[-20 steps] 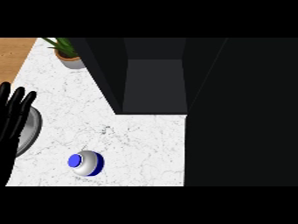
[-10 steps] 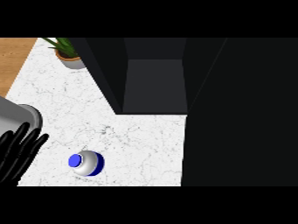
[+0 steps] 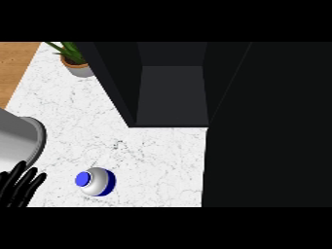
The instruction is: Pick up the bottled water, place it into the cabinet and close the cabinet
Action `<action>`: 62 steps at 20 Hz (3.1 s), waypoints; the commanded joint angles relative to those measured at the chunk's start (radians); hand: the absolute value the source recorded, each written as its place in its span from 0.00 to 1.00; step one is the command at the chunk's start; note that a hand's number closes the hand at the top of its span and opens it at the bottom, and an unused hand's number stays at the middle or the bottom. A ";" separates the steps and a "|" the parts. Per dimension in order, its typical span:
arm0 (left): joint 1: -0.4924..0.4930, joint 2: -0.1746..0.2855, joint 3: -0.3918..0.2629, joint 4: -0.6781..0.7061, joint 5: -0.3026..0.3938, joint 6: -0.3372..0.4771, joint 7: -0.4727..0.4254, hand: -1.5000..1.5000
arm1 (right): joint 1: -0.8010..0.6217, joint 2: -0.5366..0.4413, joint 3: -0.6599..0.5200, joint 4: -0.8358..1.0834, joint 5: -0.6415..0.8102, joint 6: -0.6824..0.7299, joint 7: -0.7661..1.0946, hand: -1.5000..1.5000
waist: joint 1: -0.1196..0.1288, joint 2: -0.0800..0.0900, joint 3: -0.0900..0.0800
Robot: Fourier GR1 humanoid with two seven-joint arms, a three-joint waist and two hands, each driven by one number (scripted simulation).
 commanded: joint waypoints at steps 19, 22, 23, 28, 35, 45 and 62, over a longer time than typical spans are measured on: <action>-0.174 -0.098 0.078 0.552 -0.289 -0.020 -0.308 0.00 | 0.353 -0.062 0.041 -0.201 -0.003 0.087 -0.152 0.00 | -0.017 0.001 -0.001; -0.212 -0.108 0.077 0.678 -0.348 -0.012 -0.397 0.00 | 0.338 -0.043 0.033 -0.093 -0.005 0.099 -0.249 0.00 | -0.013 0.001 0.000; -0.259 -0.095 0.108 0.756 -0.358 -0.009 -0.459 0.00 | 0.380 -0.059 0.050 -0.152 0.003 0.102 -0.215 0.00 | -0.018 0.001 -0.001; -0.324 -0.119 0.125 0.957 -0.396 0.029 -0.568 0.00 | 0.430 -0.073 0.075 -0.185 0.034 0.112 -0.249 0.00 | -0.020 0.002 -0.002; -0.442 -0.096 0.164 1.243 -0.455 0.070 -0.739 0.00 | 0.522 -0.089 0.077 -0.160 0.026 0.146 -0.350 0.00 | -0.025 0.001 -0.001; -0.578 -0.093 0.132 1.595 -0.454 -0.081 -0.901 0.00 | 0.584 -0.118 0.048 -0.158 -0.012 0.165 -0.407 0.00 | -0.024 0.003 -0.002; -0.625 -0.176 0.133 1.739 -0.381 -0.098 -1.018 1.00 | 0.552 -0.091 0.145 -0.089 0.088 0.117 -0.440 0.00 | -0.015 0.005 -0.003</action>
